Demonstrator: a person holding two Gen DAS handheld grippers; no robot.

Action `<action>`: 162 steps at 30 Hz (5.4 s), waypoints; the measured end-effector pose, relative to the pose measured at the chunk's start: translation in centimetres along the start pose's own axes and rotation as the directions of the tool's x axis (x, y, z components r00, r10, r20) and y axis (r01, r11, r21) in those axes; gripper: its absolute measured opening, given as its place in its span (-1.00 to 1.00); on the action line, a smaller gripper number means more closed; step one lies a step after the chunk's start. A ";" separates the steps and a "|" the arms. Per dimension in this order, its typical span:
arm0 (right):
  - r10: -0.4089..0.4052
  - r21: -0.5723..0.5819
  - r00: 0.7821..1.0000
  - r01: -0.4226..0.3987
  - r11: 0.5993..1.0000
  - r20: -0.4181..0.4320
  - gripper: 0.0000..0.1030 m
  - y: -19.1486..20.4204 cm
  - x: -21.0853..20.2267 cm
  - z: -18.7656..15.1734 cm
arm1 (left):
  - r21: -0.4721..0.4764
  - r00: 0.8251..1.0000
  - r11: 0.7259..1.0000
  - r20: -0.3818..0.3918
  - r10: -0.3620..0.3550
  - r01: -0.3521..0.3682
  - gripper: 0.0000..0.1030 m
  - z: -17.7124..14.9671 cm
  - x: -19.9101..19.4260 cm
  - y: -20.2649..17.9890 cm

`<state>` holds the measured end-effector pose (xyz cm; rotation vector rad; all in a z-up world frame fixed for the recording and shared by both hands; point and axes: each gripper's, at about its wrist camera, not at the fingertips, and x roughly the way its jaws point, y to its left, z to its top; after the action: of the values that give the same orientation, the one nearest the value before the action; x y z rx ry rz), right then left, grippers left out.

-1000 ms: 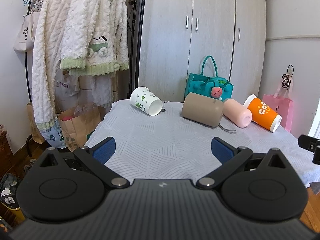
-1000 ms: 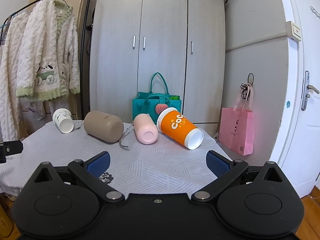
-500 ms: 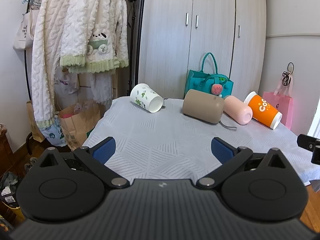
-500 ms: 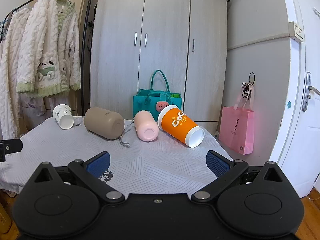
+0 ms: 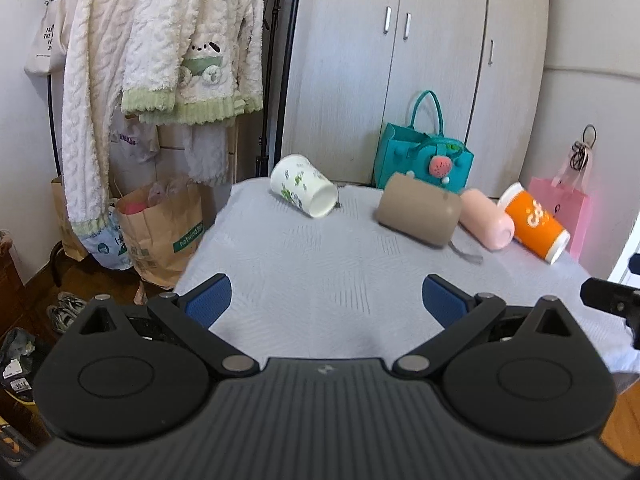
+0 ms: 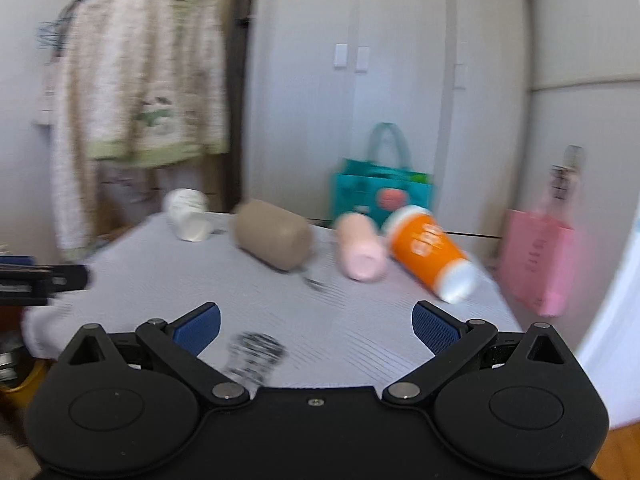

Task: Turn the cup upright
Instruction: 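Move the right gripper to the white leaf-print paper cup and grasp its base, then lift the paper cup with the right gripper and rotate it mouth-up, then lower the upright cup onto the table and open the right gripper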

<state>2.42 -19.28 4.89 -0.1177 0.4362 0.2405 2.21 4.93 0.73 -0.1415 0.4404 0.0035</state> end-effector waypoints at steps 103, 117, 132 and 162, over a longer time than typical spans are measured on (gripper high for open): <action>0.311 -0.087 0.838 -0.387 0.918 -0.449 0.21 1.5 12.9 3.2 | -0.147 0.882 0.939 -0.323 -0.344 0.312 1.00 5.0 7.5 1.6; 0.310 -0.076 0.820 -0.392 0.917 -0.481 0.26 -0.1 13.0 1.6 | -0.243 0.766 0.873 -0.419 -0.487 0.422 1.00 3.5 10.5 -1.5; 0.418 -0.073 0.759 -0.518 0.852 -0.499 0.55 -0.3 13.8 3.7 | -0.375 0.719 0.803 -0.370 -0.588 0.464 0.95 2.1 13.5 -2.2; 0.419 -0.104 0.885 -0.445 0.889 -0.203 0.27 -1.2 10.1 0.7 | -0.038 0.840 0.848 -0.117 -0.530 0.529 0.49 1.5 8.9 -6.0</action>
<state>11.87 -18.27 1.22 -0.1872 0.6192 0.7109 11.10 -1.01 -0.86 -0.2664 0.5134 -0.5563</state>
